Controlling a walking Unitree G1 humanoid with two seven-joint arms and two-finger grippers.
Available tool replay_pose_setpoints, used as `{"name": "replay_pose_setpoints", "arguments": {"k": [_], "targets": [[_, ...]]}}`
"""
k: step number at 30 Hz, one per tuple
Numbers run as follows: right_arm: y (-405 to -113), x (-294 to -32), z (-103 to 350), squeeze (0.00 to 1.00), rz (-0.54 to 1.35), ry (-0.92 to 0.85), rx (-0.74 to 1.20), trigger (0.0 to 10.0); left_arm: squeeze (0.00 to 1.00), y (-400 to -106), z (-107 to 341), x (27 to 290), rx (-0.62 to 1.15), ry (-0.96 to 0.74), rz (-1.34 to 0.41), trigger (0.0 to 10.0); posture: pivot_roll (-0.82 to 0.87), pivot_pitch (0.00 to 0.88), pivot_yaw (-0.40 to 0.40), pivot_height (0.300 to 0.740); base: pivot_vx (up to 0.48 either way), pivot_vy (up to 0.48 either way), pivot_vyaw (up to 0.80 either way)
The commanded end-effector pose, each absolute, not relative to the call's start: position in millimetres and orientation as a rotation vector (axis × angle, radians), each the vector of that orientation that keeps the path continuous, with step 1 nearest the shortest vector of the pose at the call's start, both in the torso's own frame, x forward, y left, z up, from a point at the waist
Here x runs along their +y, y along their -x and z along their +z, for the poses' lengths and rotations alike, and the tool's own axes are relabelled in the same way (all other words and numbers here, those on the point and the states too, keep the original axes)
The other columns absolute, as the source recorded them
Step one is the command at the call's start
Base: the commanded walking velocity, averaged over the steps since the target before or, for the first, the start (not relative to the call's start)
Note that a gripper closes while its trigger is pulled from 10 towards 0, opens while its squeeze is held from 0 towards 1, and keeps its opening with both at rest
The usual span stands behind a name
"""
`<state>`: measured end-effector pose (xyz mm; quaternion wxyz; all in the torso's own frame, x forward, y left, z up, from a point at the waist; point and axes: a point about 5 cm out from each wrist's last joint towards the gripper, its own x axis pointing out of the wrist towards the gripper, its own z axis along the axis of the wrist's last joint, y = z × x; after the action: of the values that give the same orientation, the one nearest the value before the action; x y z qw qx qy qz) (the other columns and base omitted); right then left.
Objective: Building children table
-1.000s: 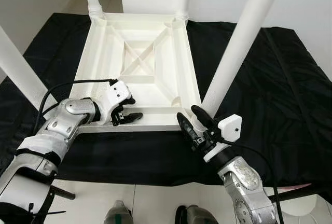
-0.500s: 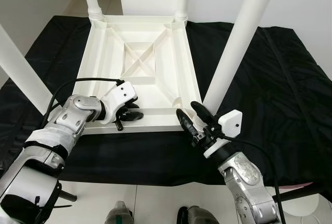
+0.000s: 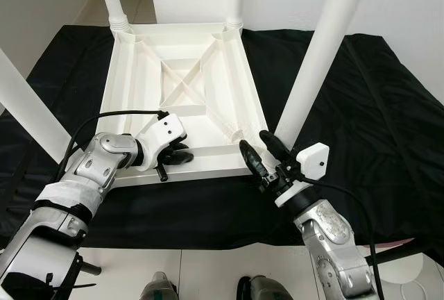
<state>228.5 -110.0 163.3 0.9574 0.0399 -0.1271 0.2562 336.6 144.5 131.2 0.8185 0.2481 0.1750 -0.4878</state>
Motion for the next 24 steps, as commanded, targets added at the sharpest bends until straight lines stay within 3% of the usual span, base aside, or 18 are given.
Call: {"name": "replay_pose_setpoints", "arguments": {"k": [1,2,3,4,10,11,24], "targets": [[-230.6,-109.8,162.2,0.0,0.526,-0.083,-0.246,10.0,0.0,-346.5,126.7,161.8,0.362,-0.538,-0.787,10.0,0.03,0.072,-0.016,0.74,0.0,0.0,0.0],[-230.2,-109.4,162.1,0.0,0.531,-0.084,-0.244,10.0,0.51,-347.3,129.1,161.1,0.356,-0.538,-0.797,10.0,0.03,0.072,-0.015,0.74,0.0,0.0,0.0],[-230.2,-109.4,162.1,0.0,0.531,-0.084,-0.244,10.0,0.51,-347.3,129.1,161.1,0.356,-0.538,-0.797,10.0,0.03,0.072,-0.015,0.74,0.0,0.0,0.0],[-230.1,-109.4,161.9,0.0,0.532,-0.085,-0.243,10.0,1.0,-347.5,130.6,160.6,0.355,-0.533,-0.804,10.0,0.03,0.072,-0.015,0.74,0.0,0.0,0.0],[-227.4,-110.1,161.8,0.0,0.533,-0.091,-0.244,10.0,1.0,-348.8,135.9,158.4,0.34,-0.545,-0.814,10.0,0.02,0.079,-0.014,0.74,0.0,0.0,0.0],[-225.6,-110.2,162.4,0.0,0.537,-0.093,-0.246,10.0,0.0,-350.2,139.1,155.9,0.327,-0.543,-0.818,10.0,0.02,0.08,-0.014,0.74,0.0,0.0,0.0],[-219.7,-105.7,166.3,0.0,0.599,-0.087,-0.255,10.0,0.0,-356.8,146.1,131.3,0.3,-0.408,-0.842,10.0,0.01,0.088,-0.016,0.74,0.0,0.0,0.0]]}}
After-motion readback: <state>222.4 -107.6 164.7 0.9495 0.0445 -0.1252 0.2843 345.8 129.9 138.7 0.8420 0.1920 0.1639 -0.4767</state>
